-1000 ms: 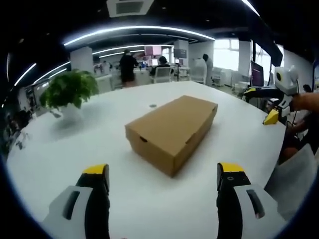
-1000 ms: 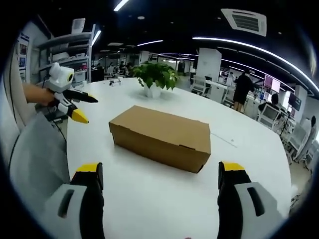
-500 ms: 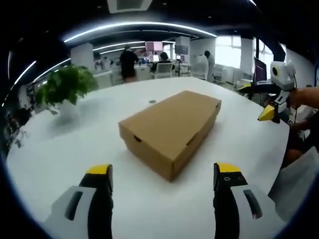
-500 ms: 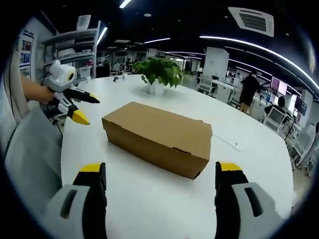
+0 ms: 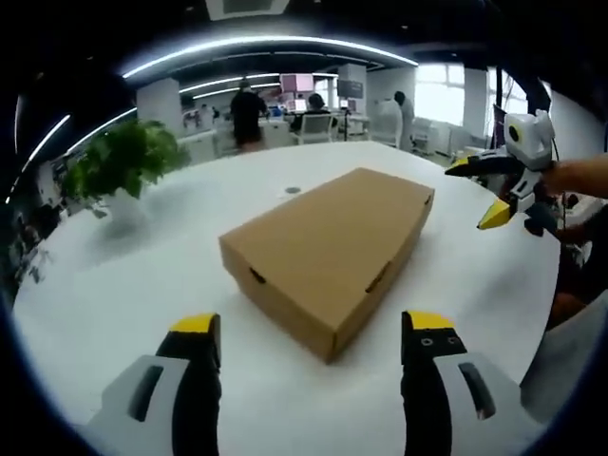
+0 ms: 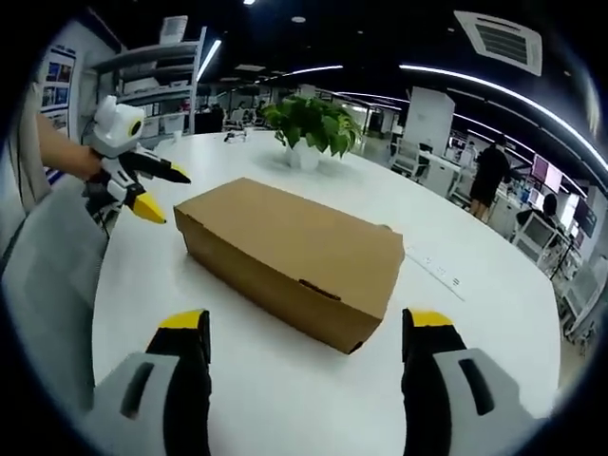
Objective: Operate the shoe box by opening the lid, removing the specified soft item, and placing it in the target area until the item is outside and the box remains undamaged.
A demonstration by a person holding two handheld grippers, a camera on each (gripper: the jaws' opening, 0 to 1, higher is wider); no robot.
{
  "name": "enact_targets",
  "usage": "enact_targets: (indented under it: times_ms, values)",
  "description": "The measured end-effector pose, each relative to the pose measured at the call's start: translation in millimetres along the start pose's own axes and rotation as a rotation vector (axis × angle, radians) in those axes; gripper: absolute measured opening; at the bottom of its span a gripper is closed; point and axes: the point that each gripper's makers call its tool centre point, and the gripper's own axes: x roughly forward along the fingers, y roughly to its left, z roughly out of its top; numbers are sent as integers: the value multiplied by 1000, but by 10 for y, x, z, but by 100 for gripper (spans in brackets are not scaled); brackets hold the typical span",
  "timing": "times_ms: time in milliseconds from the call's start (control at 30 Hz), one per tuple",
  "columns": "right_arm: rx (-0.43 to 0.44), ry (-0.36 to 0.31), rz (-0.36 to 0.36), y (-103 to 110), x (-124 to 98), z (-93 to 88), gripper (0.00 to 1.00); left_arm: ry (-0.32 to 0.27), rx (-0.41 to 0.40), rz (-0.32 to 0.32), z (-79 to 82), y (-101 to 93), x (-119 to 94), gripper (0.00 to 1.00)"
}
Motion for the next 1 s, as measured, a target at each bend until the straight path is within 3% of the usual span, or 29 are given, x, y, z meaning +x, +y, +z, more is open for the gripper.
enact_targets:
  times_ms: [567, 800, 1000]
  values:
    - [19, 14, 99, -282, 377, -74, 69, 13, -34, 21, 22, -77, 246, 73]
    - [22, 29, 153, -370, 468, -133, 61, 4, -30, 26, 30, -160, 288, 68]
    - [5, 36, 206, -423, 558, -158, 51, -4, -73, 58, 42, -133, 296, 60]
